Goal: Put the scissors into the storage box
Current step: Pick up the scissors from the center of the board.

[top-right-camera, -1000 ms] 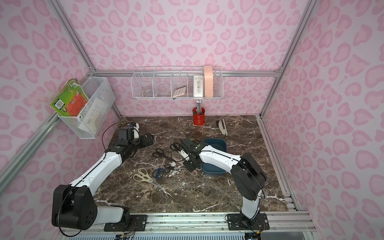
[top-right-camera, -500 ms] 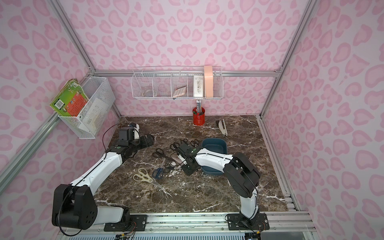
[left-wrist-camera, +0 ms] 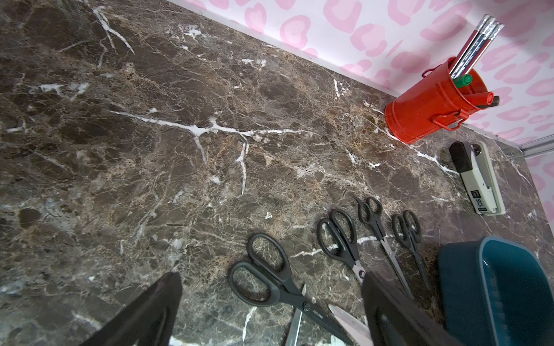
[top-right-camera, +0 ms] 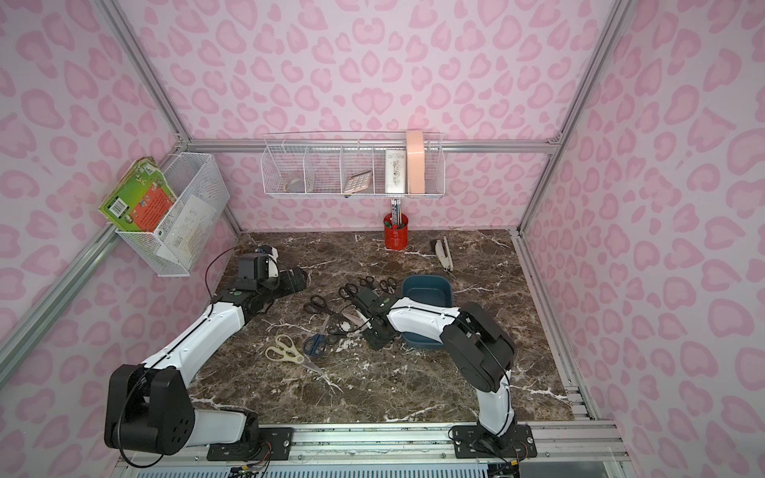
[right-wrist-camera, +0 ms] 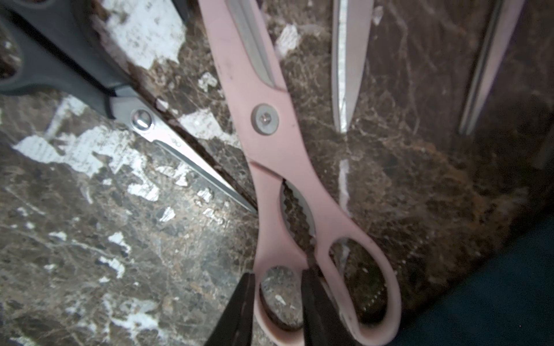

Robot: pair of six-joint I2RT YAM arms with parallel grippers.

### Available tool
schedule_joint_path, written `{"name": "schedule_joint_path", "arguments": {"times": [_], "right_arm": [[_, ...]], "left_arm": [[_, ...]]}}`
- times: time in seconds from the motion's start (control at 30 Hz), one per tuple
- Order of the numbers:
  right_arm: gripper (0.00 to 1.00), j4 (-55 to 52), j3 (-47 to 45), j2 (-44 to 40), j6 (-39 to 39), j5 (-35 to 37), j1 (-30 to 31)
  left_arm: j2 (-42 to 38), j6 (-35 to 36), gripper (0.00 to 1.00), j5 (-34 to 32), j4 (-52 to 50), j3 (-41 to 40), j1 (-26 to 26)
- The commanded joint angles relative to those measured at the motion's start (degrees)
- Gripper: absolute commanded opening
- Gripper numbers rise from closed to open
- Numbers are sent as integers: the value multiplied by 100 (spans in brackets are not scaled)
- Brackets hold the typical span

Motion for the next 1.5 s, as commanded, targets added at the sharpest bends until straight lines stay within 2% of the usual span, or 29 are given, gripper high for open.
{"name": "schedule_joint_path", "arguments": {"times": [0.0, 0.6, 0.73, 1.0, 1.13, 1.47], "right_arm": [[29, -61, -26, 3, 154, -86, 83], [30, -68, -172, 66, 368, 180, 274], [27, -32, -165, 116, 385, 172, 277], [12, 3, -207, 111, 328, 207, 284], [0, -11, -178, 88, 293, 189, 285], [0, -368, 462, -147, 374, 163, 257]], "left_arm": [[-10, -20, 99, -46, 14, 7, 4], [-124, -38, 99, -78, -11, -18, 4], [-146, -37, 99, -91, -12, -19, 9], [-164, -49, 99, -82, -11, -20, 9], [-172, -37, 99, -102, -13, -19, 8], [-181, -29, 99, -163, -46, -19, 4]]}}
